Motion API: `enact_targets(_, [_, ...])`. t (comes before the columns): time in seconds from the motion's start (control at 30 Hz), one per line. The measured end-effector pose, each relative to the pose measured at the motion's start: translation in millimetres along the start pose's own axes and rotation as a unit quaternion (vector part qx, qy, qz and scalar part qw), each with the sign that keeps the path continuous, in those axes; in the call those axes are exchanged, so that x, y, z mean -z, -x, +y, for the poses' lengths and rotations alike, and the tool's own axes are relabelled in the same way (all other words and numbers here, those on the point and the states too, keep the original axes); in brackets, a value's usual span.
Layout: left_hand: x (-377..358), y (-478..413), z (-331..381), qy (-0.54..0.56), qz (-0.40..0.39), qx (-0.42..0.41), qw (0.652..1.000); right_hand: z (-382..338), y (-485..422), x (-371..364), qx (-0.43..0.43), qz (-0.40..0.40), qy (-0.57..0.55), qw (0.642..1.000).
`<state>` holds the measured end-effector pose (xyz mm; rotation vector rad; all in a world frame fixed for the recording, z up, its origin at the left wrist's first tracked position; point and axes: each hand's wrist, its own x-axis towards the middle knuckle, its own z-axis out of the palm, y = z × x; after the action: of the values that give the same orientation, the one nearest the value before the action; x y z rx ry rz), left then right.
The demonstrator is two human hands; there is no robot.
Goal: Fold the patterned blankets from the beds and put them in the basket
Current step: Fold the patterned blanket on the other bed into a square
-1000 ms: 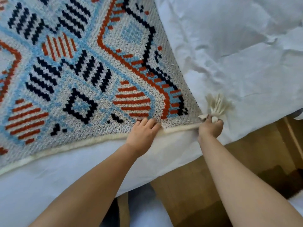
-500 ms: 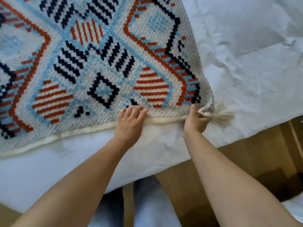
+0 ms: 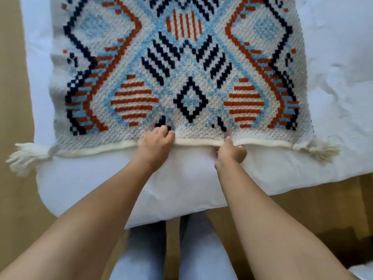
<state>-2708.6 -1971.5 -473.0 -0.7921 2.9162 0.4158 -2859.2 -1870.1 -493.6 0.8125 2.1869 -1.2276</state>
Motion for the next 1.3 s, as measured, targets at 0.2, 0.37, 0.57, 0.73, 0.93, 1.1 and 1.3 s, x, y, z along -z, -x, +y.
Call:
enact_targets(0.2, [-2.0, 29.2, -24.6, -0.038, 0.025, -0.116, 0.992, 2.8, 11.7, 9.4, -0.009, 0.022, 0.014, 1.0])
enact_targets(0.37, [2.6, 62.2, -77.6, -0.071, 0.033, -0.006, 0.997, 10.8, 55.4, -21.0, -0.016, -0.052, 0.02, 0.998])
enact_targets(0.57, [3.1, 84.8, -110.8, -0.048, -0.079, 0.147, 0.985, 47.2, 110.3, -58.3, -0.051, -0.157, 0.029, 0.986])
enact_targets(0.73, [2.7, 93.3, -112.9, -0.048, -0.16, 0.177, 0.97, 60.6, 109.3, -61.6, -0.018, -0.127, 0.061, 0.99])
enact_targets(0.93, [10.7, 97.9, -105.4, -0.086, -0.194, 0.194, 0.958, 57.3, 128.0, -67.3, -0.11, -0.172, 0.027, 0.979])
enact_targets(1.1, [16.2, 94.0, -120.5, -0.072, -0.171, 0.238, 0.953, 48.0, 148.4, -95.2, -0.098, -0.214, 0.072, 0.969])
enact_targets(1.3, [21.4, 107.7, -163.3, -0.093, -0.211, 0.199, 0.952, 41.9, 164.8, -112.2, -0.07, -0.124, 0.014, 0.99])
